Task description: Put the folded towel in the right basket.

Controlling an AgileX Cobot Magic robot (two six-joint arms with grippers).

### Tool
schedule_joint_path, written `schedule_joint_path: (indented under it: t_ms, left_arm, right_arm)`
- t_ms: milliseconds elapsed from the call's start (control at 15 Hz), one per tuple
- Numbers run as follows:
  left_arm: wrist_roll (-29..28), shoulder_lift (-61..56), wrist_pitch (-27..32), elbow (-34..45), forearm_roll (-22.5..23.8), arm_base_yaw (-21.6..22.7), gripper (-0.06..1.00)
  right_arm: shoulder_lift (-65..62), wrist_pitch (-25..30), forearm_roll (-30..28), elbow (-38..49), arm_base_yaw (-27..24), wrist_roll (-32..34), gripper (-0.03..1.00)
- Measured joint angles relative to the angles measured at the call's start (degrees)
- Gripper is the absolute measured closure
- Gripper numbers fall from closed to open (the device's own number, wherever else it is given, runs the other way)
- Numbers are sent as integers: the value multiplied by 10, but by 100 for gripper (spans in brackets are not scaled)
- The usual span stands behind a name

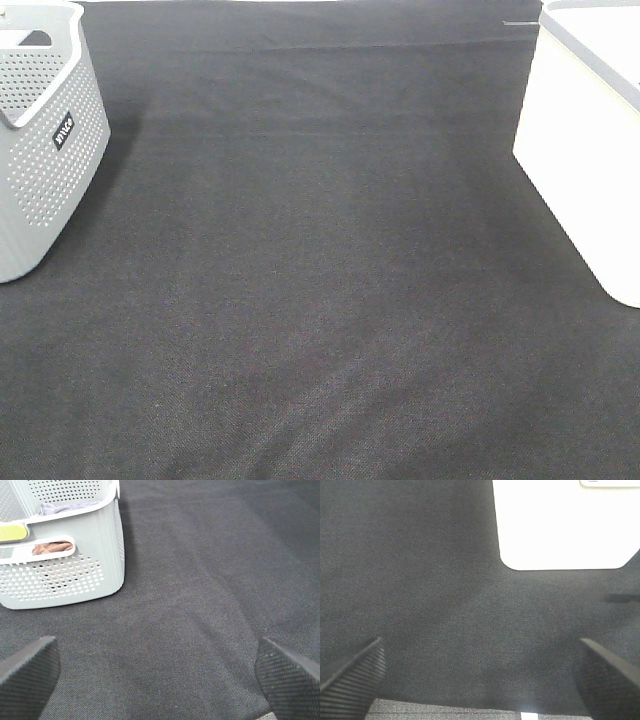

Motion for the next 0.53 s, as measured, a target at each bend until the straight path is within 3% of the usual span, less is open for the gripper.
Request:
schedule_joint_path:
  t_ms: [533]
  left_arm:
    - [0,0,0,0,0,0,-5]
  right_arm:
    - [0,0,0,0,0,0,-1]
